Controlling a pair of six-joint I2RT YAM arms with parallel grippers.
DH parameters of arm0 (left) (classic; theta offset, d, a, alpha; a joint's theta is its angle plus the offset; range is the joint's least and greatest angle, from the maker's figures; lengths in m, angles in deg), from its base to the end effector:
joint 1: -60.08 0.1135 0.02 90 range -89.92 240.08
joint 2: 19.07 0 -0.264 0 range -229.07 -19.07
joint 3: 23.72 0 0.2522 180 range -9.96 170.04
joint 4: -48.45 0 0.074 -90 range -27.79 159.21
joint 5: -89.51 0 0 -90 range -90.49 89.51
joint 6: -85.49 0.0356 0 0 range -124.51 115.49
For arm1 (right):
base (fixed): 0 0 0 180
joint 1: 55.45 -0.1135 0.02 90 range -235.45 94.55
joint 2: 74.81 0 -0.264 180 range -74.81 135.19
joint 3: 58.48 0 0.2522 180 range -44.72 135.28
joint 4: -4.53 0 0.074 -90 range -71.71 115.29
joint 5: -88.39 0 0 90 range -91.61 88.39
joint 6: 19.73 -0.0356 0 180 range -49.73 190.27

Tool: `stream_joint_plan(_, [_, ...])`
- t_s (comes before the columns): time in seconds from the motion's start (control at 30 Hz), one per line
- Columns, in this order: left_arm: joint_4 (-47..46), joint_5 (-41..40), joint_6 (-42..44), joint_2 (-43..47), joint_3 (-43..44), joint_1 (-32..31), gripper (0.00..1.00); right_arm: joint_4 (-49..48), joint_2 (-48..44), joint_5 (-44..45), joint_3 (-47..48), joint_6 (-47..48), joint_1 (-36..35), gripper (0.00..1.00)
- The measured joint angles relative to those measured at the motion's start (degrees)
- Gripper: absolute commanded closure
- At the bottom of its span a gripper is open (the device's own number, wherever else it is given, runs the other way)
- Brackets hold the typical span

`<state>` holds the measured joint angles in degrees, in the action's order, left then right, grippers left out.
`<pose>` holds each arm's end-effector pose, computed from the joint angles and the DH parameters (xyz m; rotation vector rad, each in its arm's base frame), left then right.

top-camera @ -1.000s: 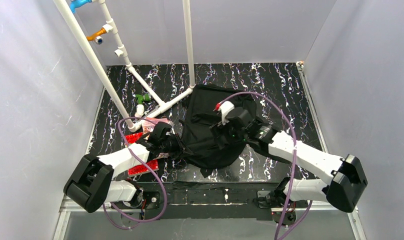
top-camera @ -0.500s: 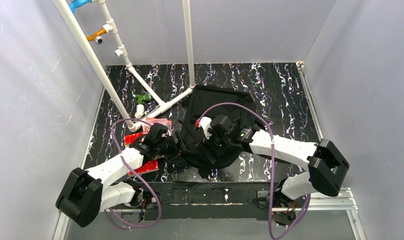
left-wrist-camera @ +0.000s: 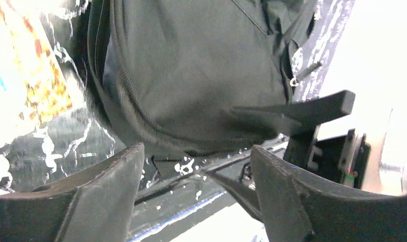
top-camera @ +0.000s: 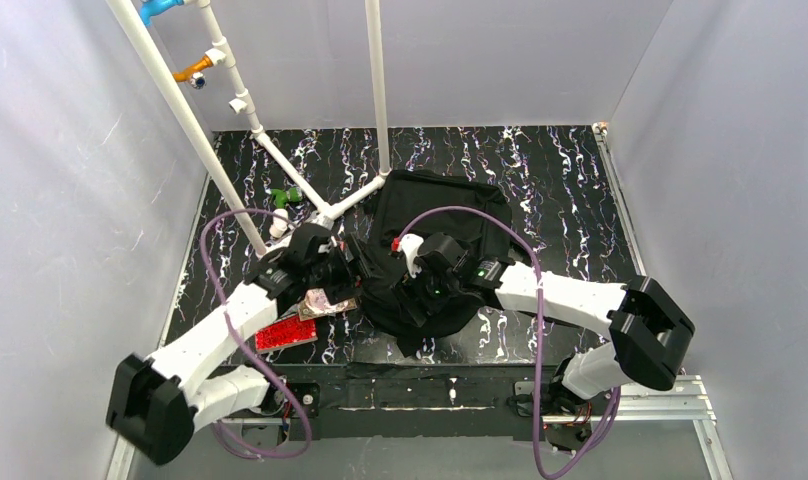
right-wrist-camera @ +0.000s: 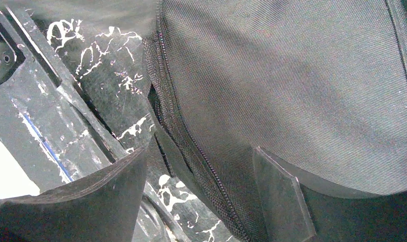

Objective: Pack the student bag
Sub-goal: Unzip the student bag at the center of the board.

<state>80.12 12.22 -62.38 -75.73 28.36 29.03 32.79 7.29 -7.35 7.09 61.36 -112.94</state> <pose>0.1793 -0.1171 0.2496 -0.4269 2.3776 -1.0478 0.1599 0.2576 0.2262 -1.0555 2.2143 0.6620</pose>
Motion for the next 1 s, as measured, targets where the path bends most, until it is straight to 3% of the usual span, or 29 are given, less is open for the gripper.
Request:
stream_joint_plan(0.07, [-0.2, -1.2, 0.7, -5.4, 3.2, 0.1, 0.30, 0.0, -0.2, 0.1, 0.0, -0.3, 0.0, 0.16])
stream_joint_plan(0.2, [-1.1, -3.2, 1.9, -12.9, 5.8, 0.1, 0.19, 0.1, -2.4, 0.9, -0.2, -0.9, 0.0, 0.14])
stream_joint_plan(0.4, [0.5, -6.0, 2.3, -13.4, 5.8, 0.2, 0.08, -0.2, -4.9, 1.5, -0.5, -1.5, 0.0, 0.12])
stream_joint_plan(0.53, [0.6, -7.3, 2.0, -13.5, 5.8, 0.2, 0.11, -0.5, -5.1, 1.9, -2.0, -1.6, 0.0, 0.12])
stream_joint_plan(0.57, [0.5, -7.4, 1.9, -13.8, 5.8, 0.2, 0.15, -0.5, -5.1, 2.0, -2.1, -1.7, 0.0, 0.12])
stream_joint_plan(0.67, [-0.1, -7.3, 1.4, -15.9, 5.8, 0.2, 0.40, -0.6, -5.3, 2.1, -2.1, -1.8, 0.0, 0.11])
stream_joint_plan(0.83, [-2.7, -5.8, 1.4, -20.9, 6.0, 0.3, 0.91, -0.6, -7.1, 2.8, -2.6, -1.9, 0.0, 0.07])
stream_joint_plan(0.9, [-2.8, -5.0, 1.7, -21.7, 6.9, 0.4, 1.00, -0.3, -8.2, 3.4, -3.0, -2.0, 0.0, 0.05])
stream_joint_plan(1.0, [-3.4, -2.5, 2.2, -21.5, 9.3, 0.5, 1.00, 0.6, -9.7, 5.5, -3.0, -1.6, 0.0, 0.02])
